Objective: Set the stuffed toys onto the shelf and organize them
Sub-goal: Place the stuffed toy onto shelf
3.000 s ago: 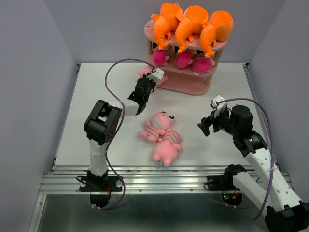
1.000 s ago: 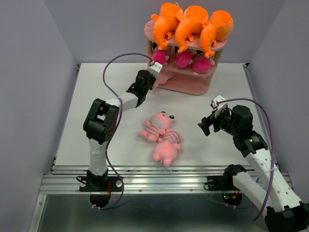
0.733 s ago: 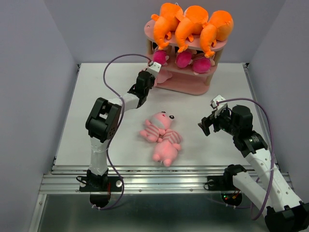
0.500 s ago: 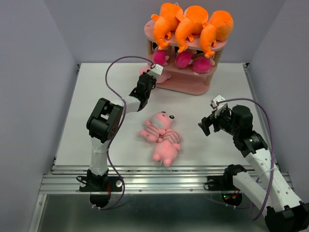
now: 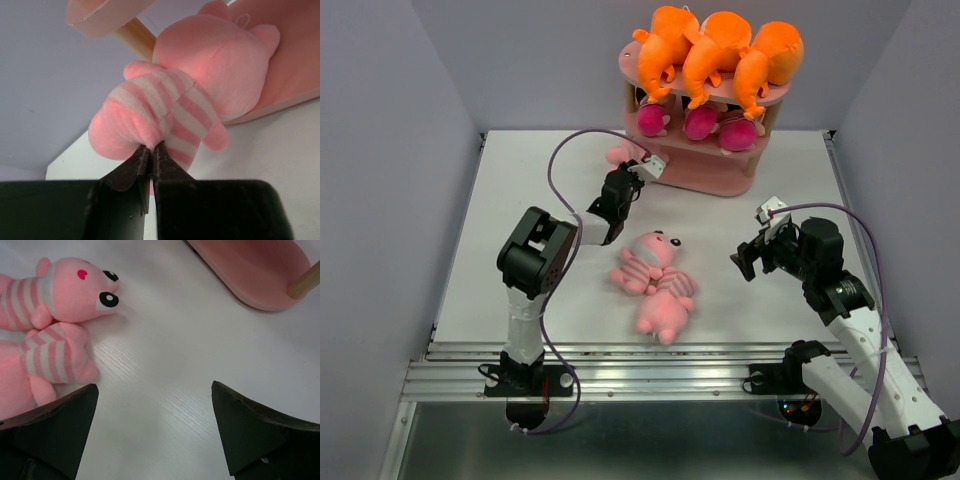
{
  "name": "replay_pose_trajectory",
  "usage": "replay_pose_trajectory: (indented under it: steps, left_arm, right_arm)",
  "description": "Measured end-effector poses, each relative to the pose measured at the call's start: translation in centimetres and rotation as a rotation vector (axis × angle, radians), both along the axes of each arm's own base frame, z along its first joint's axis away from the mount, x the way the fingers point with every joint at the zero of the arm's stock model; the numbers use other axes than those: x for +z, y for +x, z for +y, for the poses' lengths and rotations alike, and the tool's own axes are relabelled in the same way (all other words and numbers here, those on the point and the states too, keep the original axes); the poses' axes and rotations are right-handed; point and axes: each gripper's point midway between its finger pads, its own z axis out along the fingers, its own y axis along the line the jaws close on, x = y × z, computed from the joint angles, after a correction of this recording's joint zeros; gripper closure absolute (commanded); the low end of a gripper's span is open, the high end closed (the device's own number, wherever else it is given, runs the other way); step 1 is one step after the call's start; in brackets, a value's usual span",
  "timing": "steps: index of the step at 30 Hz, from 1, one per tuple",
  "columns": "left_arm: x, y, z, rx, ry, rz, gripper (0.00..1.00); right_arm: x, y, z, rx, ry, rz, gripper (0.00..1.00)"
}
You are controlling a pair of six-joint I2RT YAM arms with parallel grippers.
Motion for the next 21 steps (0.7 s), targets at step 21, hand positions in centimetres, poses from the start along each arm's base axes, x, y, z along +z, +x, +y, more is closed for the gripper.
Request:
replay_pose_trajectory:
  steps: [21]
  left_arm:
    - [-0.3,0.9,-2.8,-0.061,0.13,-0.055,1.0]
  right_arm:
    - [-0.3,0.1,0.0,0.003,-0.008,0.008,0.0]
